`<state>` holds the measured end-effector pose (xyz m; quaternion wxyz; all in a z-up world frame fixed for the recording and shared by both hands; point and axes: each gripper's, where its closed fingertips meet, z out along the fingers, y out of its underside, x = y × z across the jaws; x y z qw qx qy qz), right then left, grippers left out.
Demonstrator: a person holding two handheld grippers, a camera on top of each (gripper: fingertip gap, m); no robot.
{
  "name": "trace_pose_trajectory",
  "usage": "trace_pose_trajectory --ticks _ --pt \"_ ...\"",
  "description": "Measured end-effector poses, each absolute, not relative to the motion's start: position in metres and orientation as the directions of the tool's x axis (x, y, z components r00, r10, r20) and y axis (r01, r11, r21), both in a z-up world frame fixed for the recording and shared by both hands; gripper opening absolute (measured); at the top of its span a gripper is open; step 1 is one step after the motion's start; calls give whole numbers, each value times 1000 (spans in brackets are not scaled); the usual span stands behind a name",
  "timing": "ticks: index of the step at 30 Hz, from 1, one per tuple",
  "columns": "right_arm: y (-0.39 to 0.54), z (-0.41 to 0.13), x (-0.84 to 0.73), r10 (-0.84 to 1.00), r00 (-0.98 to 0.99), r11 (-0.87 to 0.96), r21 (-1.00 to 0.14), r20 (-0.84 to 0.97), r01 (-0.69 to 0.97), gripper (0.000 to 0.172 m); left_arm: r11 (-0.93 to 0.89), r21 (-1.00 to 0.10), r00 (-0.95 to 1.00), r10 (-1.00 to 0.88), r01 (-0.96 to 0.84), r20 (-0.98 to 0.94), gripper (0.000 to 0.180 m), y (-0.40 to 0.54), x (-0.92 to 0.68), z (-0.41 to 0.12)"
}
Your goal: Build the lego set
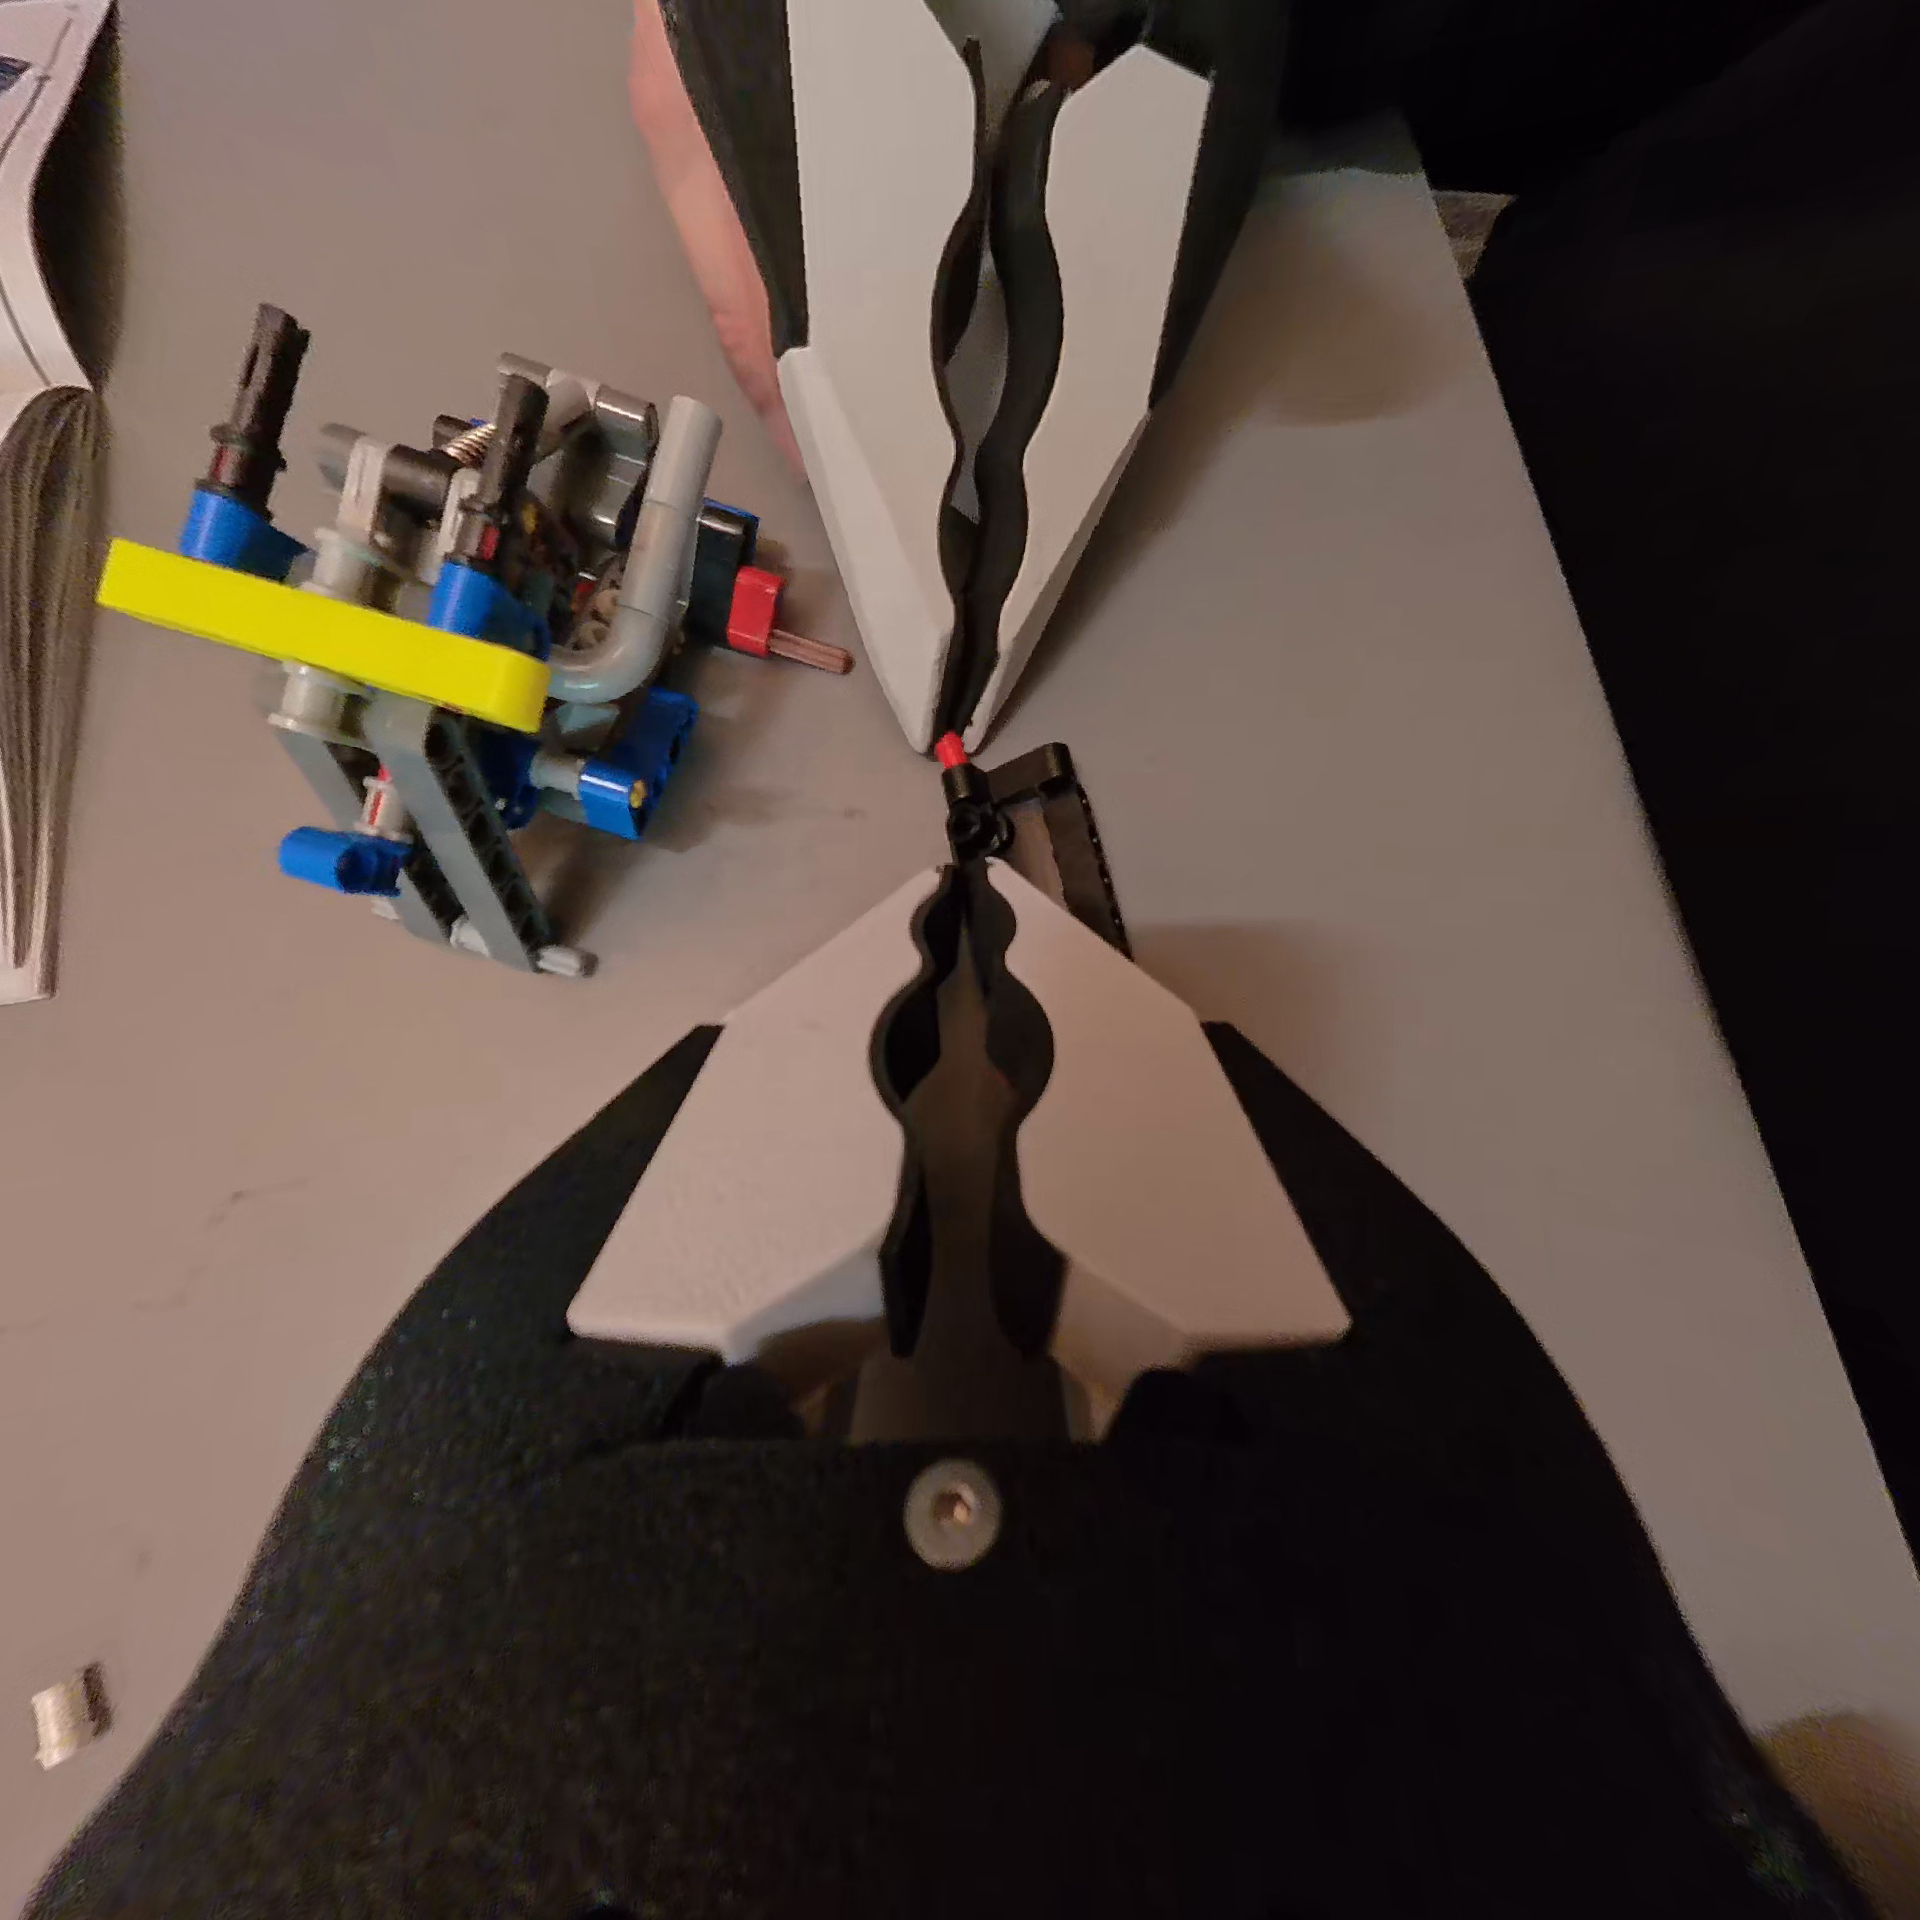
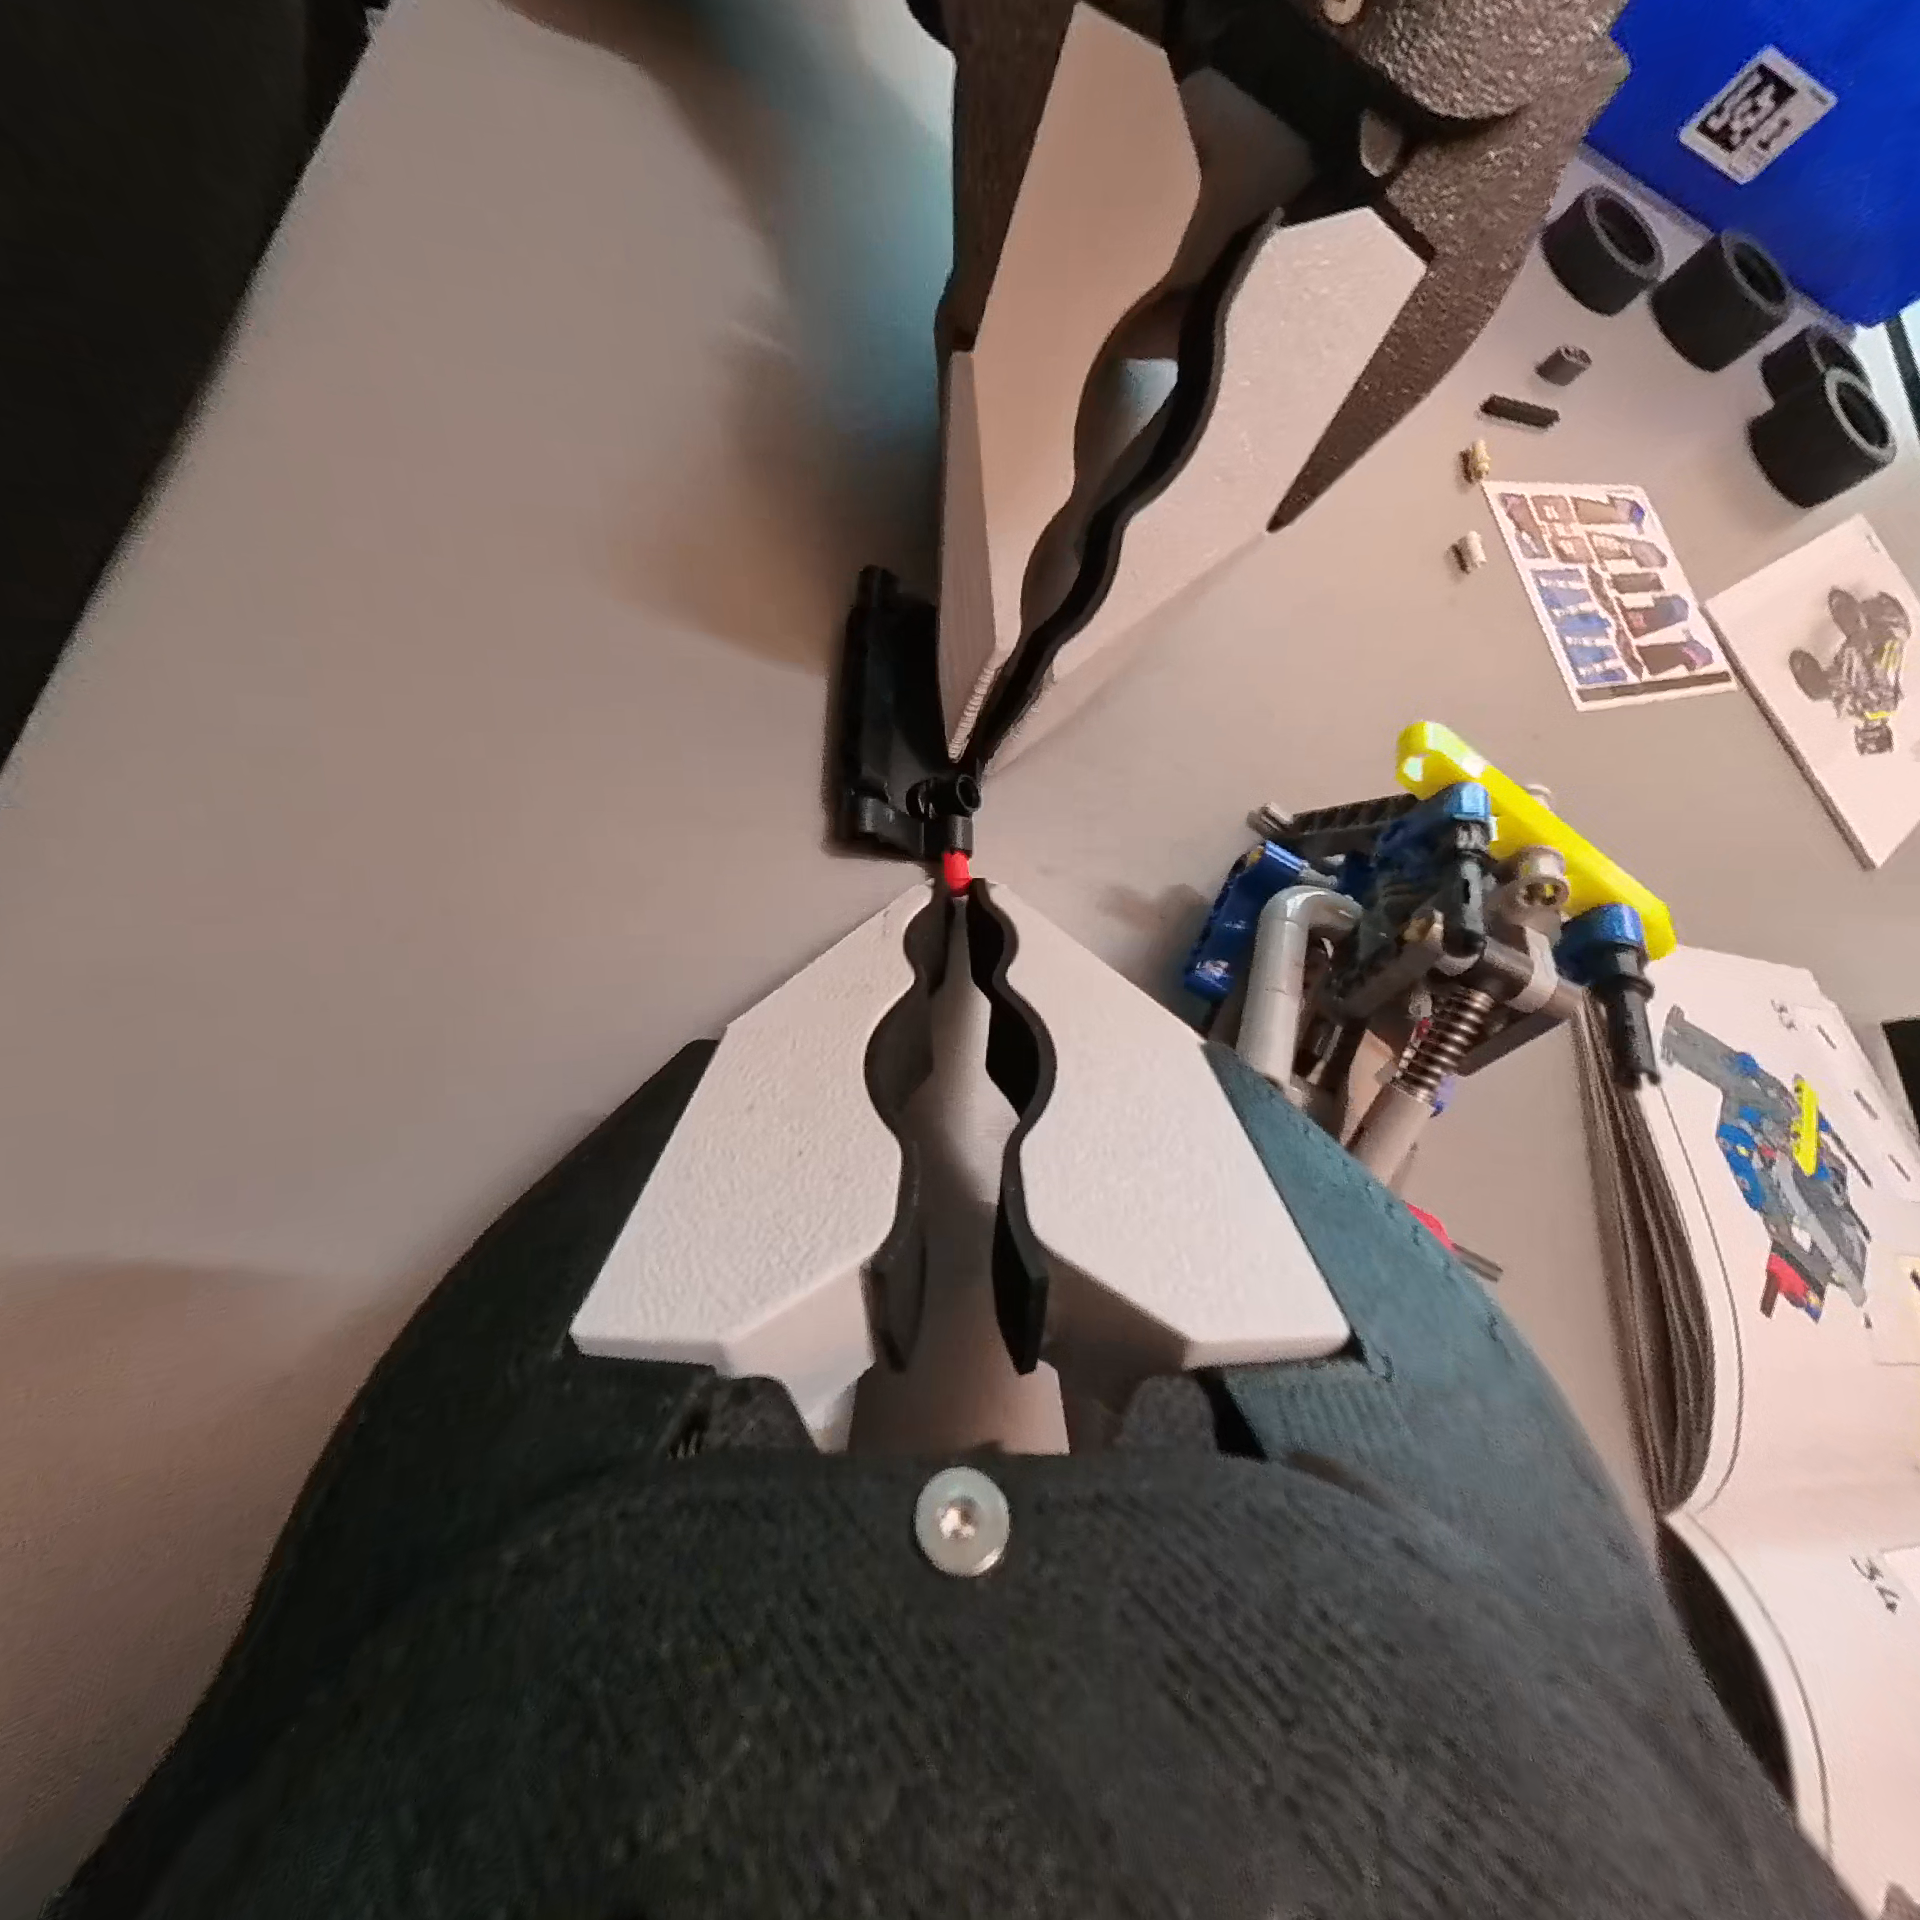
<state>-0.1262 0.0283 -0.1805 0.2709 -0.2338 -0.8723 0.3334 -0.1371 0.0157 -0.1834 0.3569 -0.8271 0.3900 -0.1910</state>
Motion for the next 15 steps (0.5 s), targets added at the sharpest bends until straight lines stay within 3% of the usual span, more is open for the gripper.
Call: trace_pose_trajectory --ticks 15 --pt "22 -181 -124 756 -622 534 -740 203 408 2 -453 -748 679 -734 -486 3 0 20 -136 -183"
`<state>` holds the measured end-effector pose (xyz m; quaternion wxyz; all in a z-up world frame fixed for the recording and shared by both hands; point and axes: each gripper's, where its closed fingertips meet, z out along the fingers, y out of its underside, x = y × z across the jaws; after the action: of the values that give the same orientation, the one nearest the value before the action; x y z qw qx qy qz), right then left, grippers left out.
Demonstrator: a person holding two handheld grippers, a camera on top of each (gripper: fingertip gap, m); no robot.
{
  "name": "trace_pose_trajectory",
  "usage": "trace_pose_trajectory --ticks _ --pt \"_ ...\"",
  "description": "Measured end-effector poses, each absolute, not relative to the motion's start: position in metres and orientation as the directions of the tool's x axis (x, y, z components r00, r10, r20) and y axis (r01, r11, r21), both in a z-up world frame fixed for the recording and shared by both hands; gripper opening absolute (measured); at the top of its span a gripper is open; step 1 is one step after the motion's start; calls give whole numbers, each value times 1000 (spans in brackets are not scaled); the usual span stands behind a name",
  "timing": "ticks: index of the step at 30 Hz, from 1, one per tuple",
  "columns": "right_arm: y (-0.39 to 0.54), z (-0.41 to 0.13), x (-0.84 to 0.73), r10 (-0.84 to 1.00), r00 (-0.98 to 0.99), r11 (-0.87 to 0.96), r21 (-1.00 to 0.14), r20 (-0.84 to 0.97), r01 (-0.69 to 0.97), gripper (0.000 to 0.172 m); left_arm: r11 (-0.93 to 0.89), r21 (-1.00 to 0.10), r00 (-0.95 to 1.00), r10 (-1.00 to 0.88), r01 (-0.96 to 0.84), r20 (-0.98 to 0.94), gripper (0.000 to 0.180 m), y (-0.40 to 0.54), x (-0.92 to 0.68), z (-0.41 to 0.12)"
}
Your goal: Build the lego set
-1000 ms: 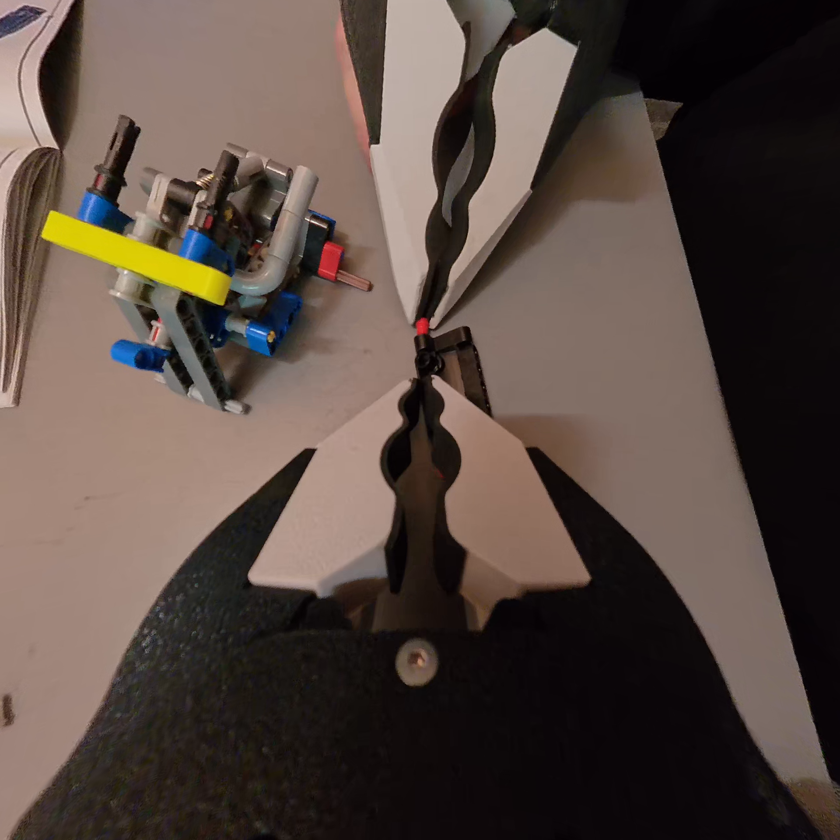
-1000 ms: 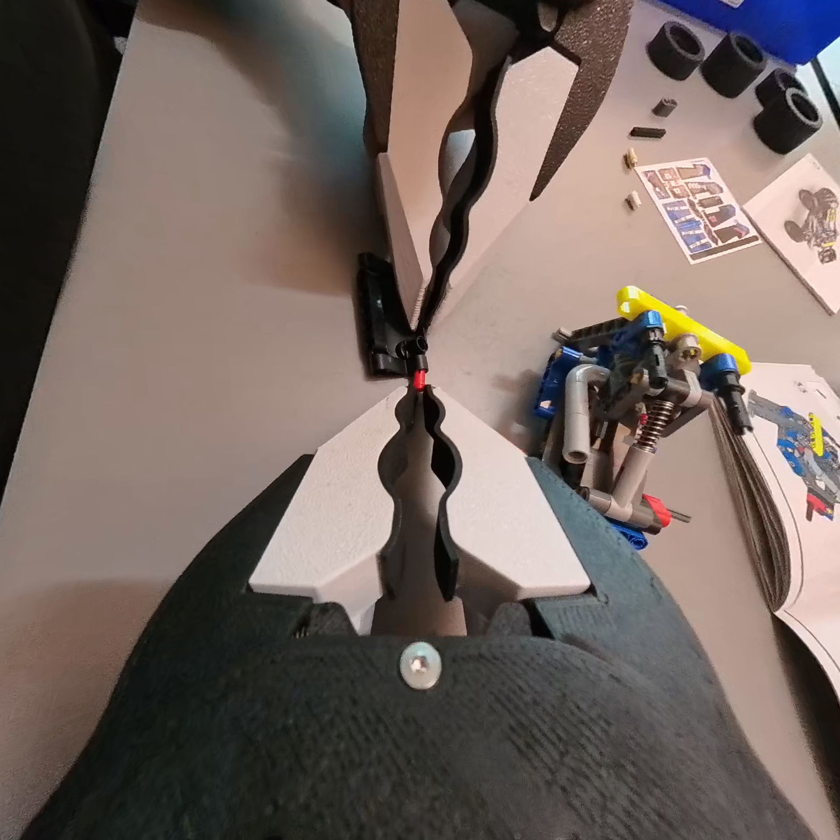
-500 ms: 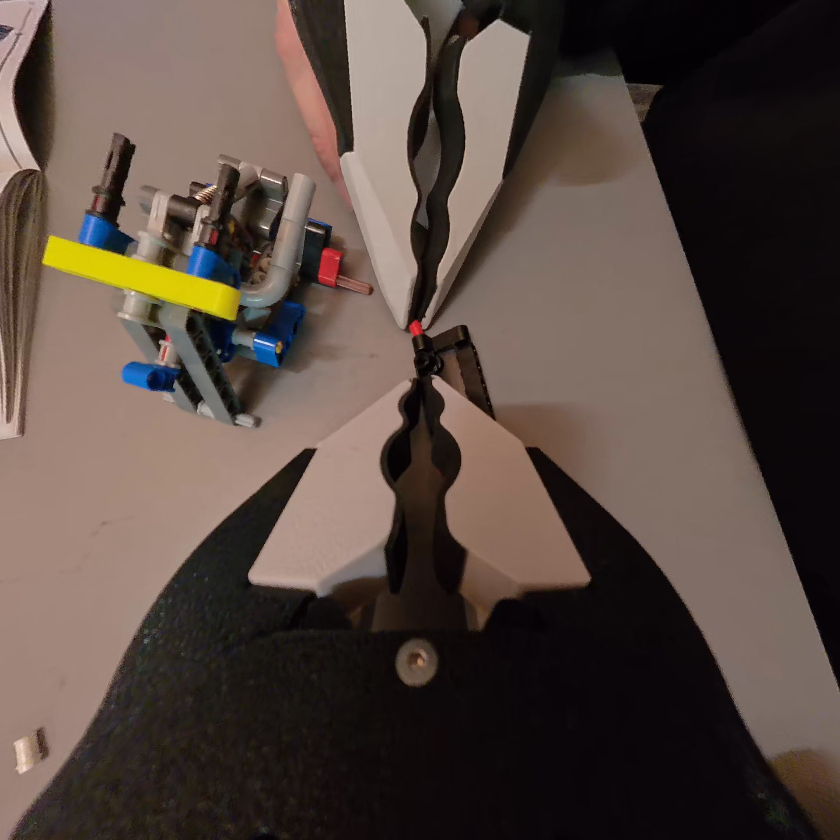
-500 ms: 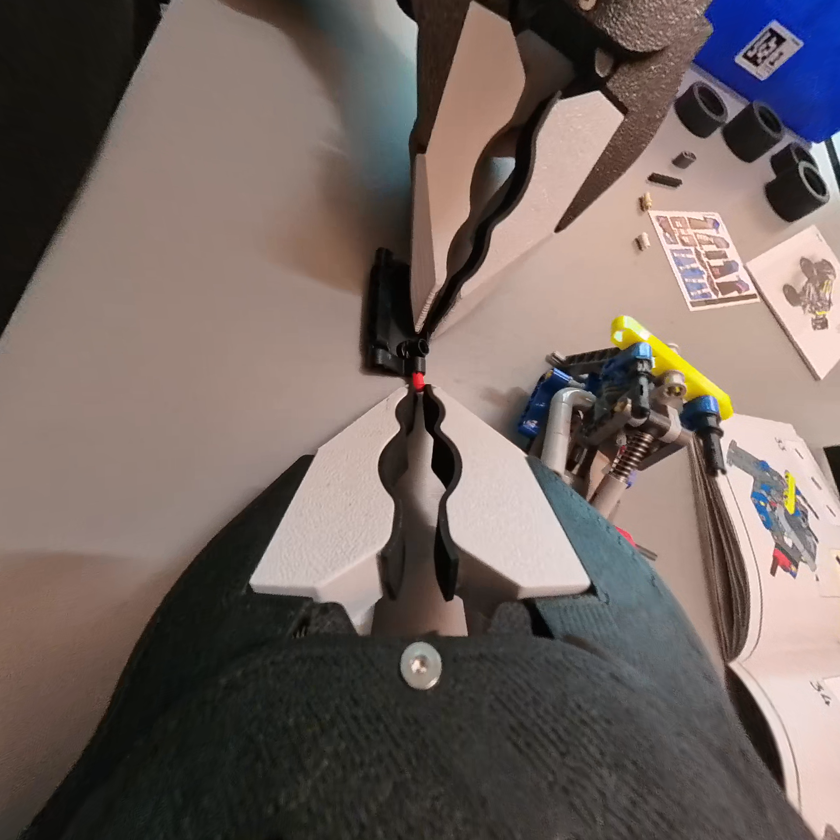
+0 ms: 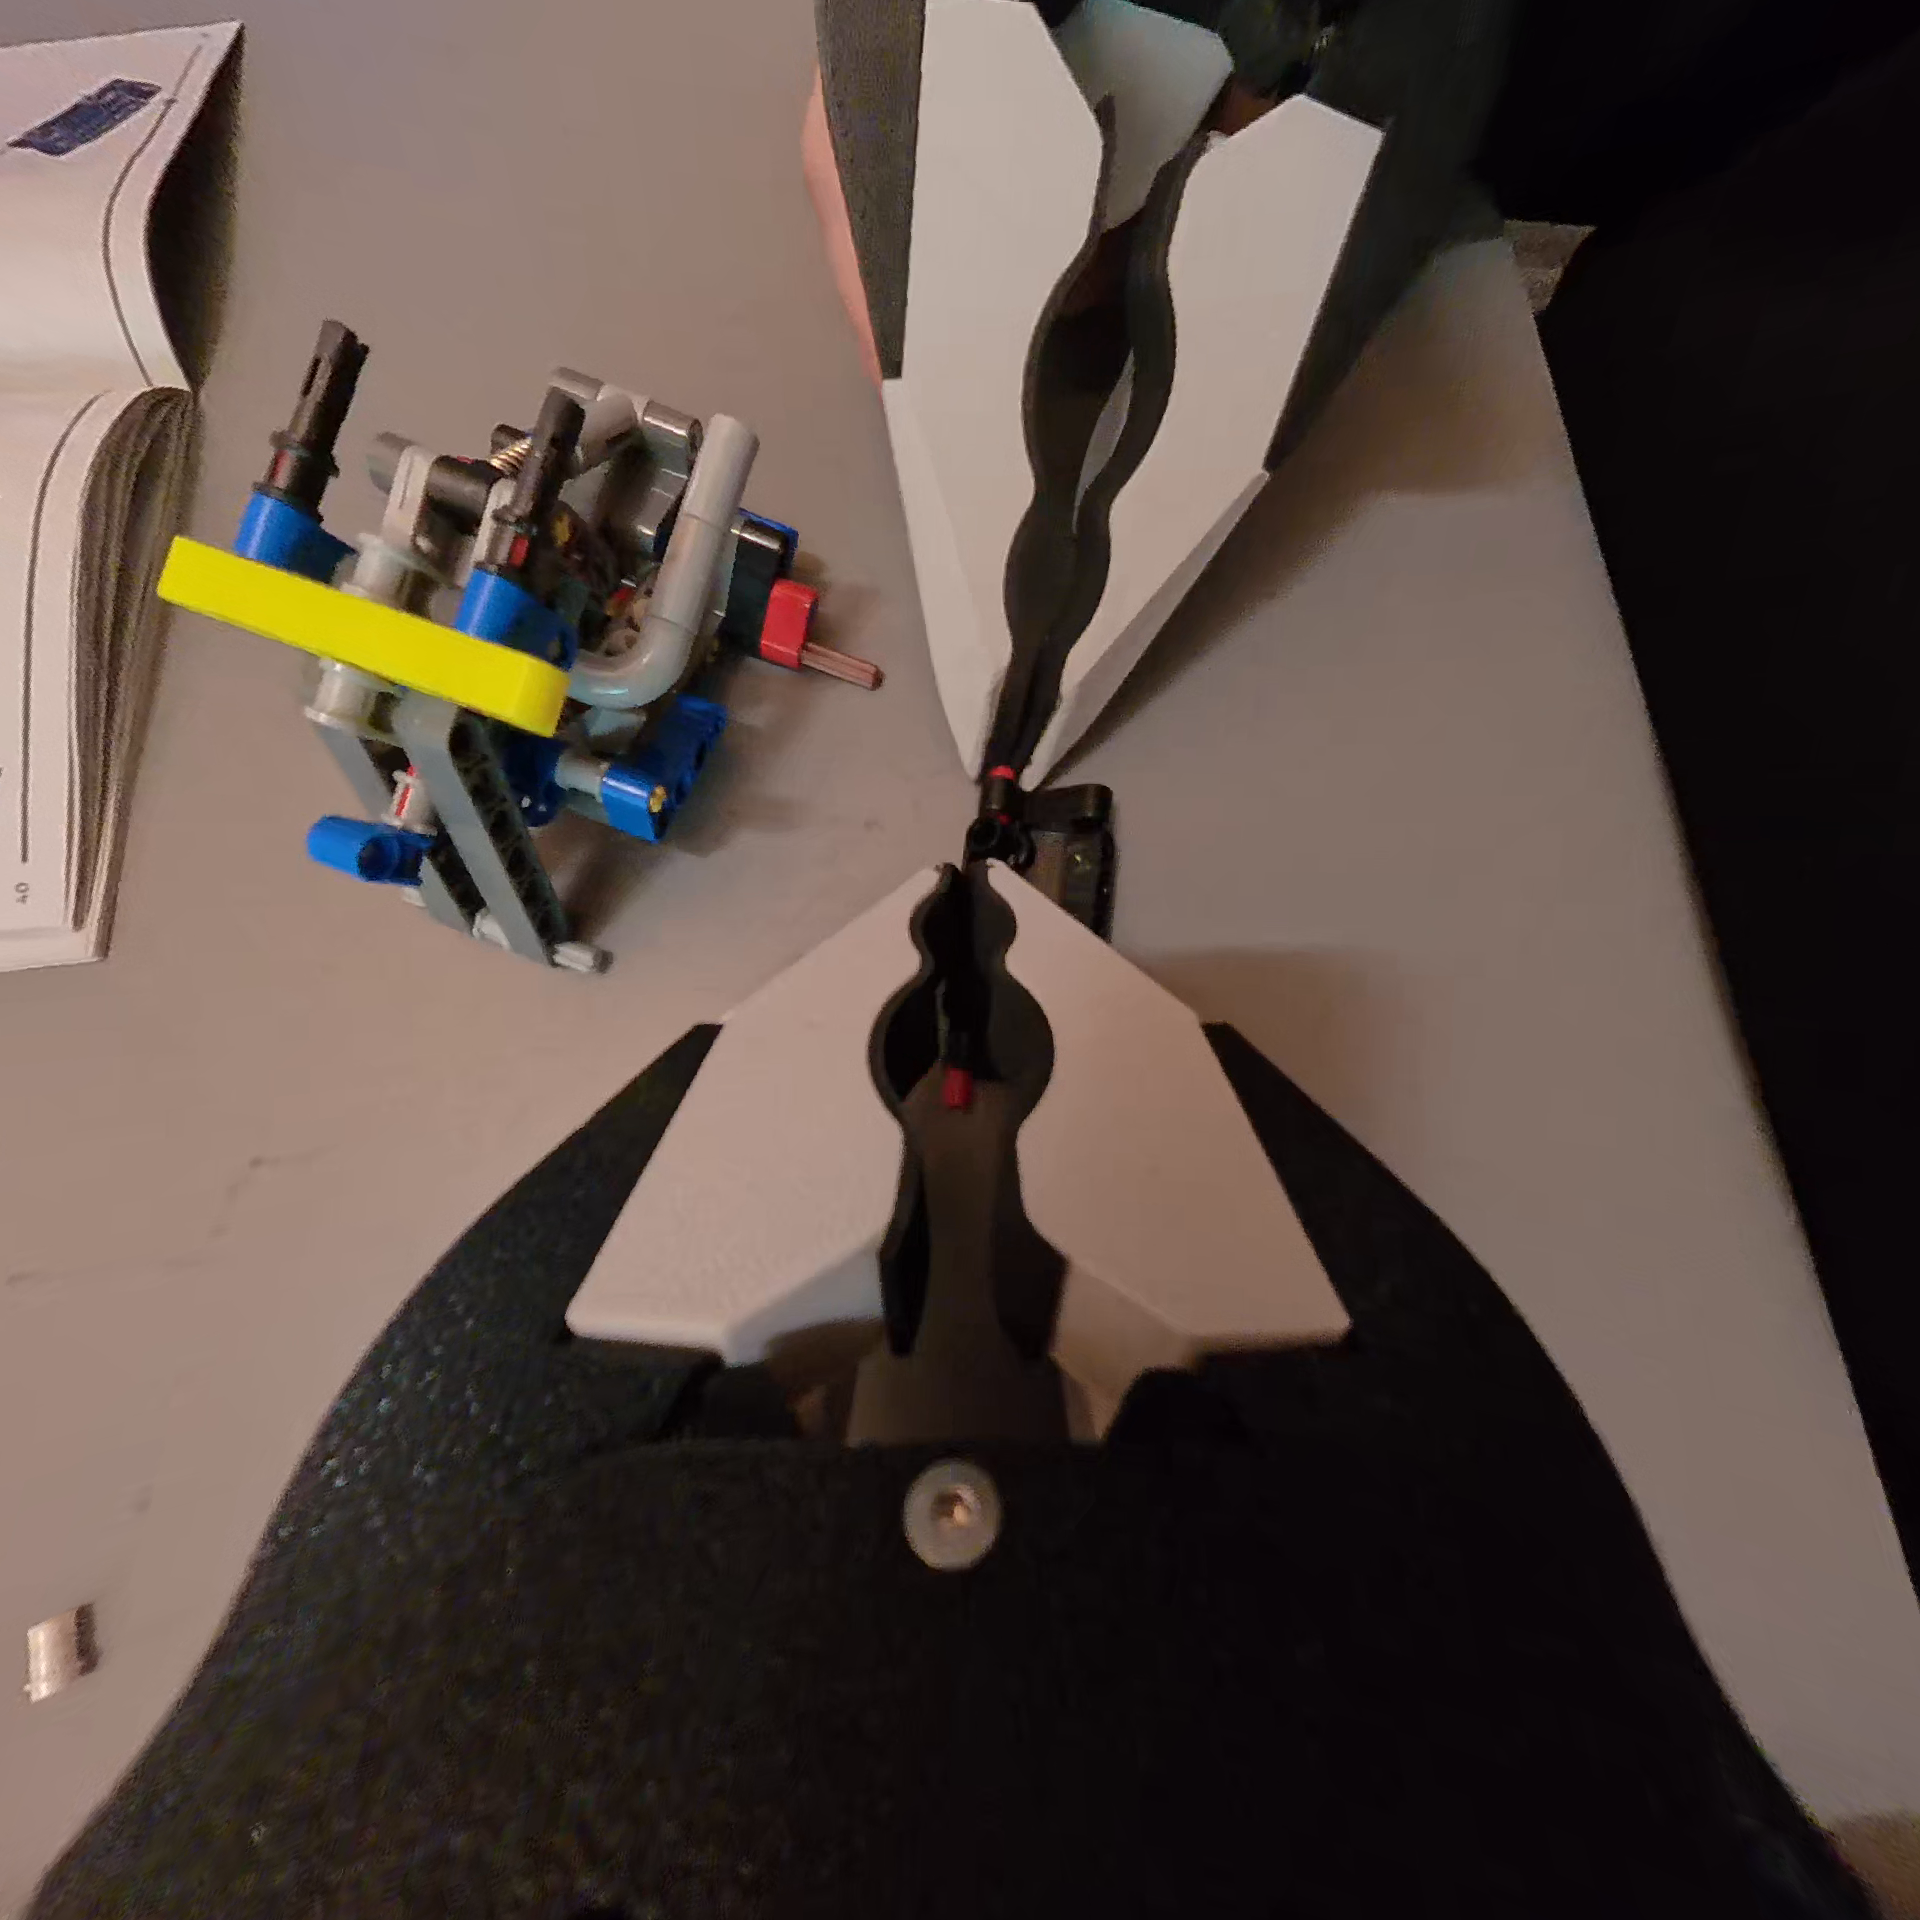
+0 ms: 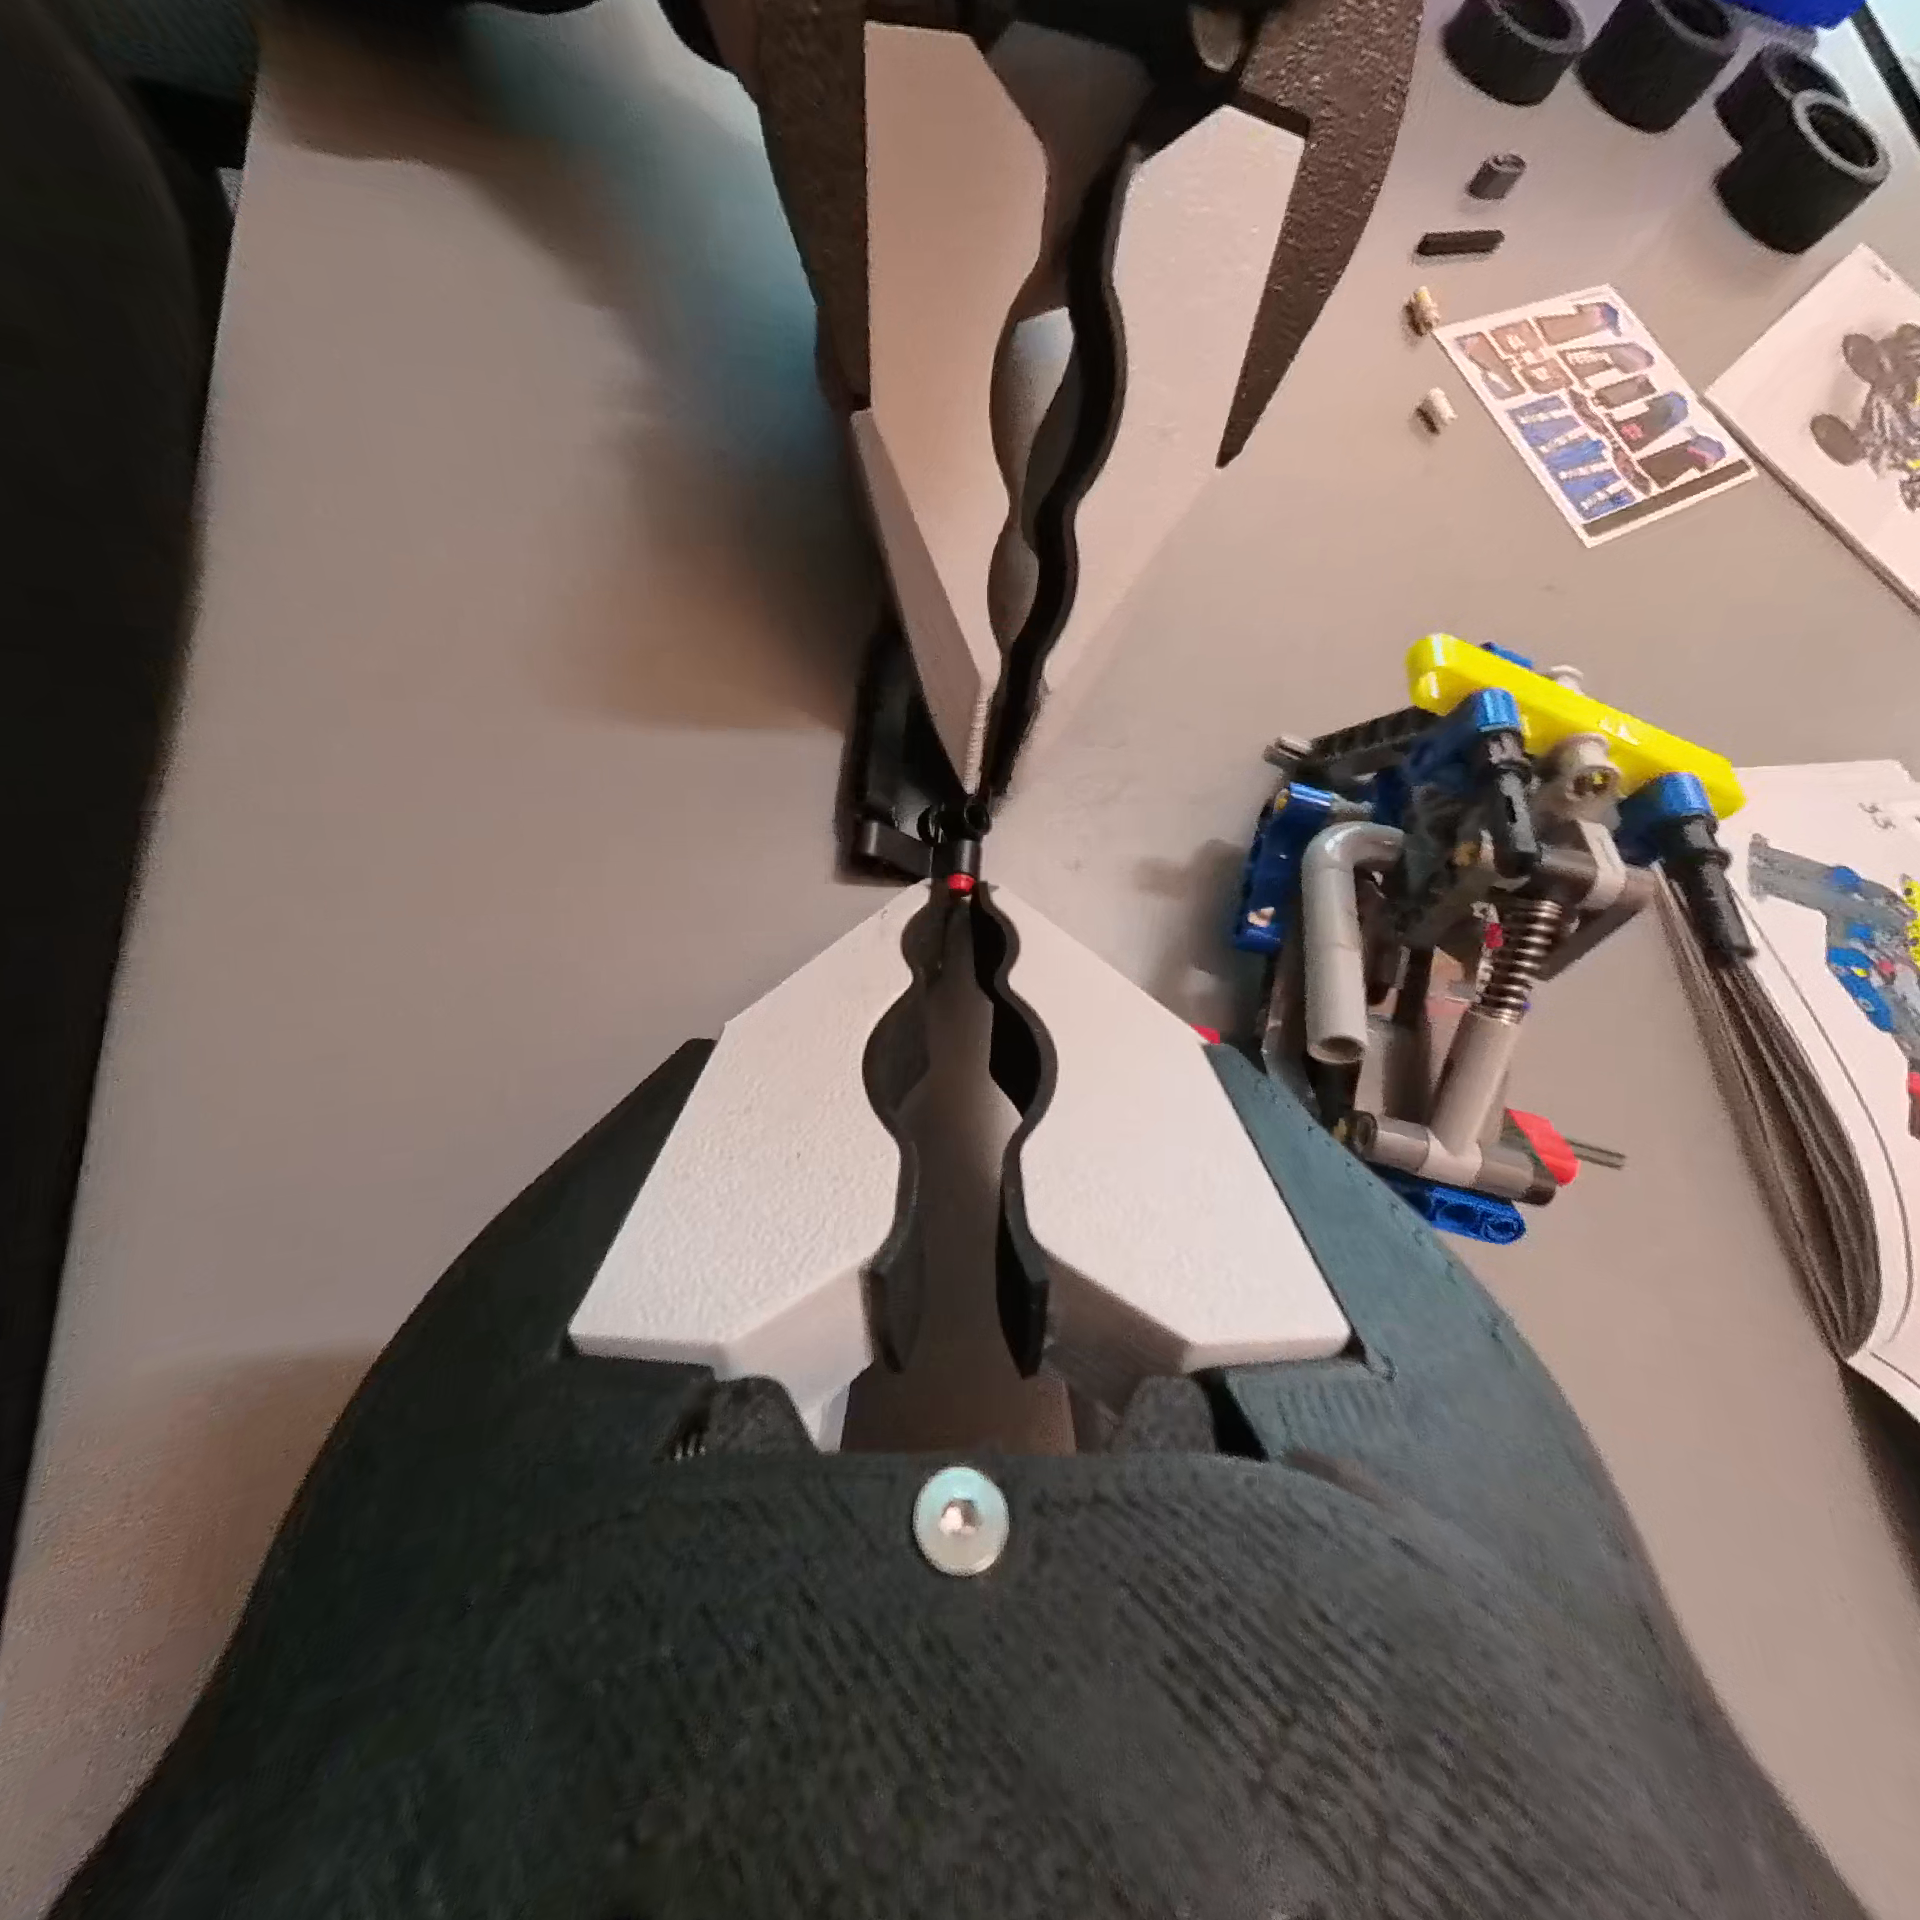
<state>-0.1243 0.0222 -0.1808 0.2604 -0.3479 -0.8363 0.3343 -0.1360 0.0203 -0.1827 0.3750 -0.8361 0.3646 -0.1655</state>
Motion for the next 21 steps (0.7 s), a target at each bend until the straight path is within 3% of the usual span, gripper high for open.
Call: trace_pose_trajectory --ticks 15,21 --pt "55 -173 -97 931 -362 255 -787 43 562 21 -427 -747 715 -693 -509 -91 0 55 -100 -181" --pt "86 -172 -79 949 -310 250 -756 66 605 21 -401 -786 743 -661 -470 -106 19 61 -99 -165"
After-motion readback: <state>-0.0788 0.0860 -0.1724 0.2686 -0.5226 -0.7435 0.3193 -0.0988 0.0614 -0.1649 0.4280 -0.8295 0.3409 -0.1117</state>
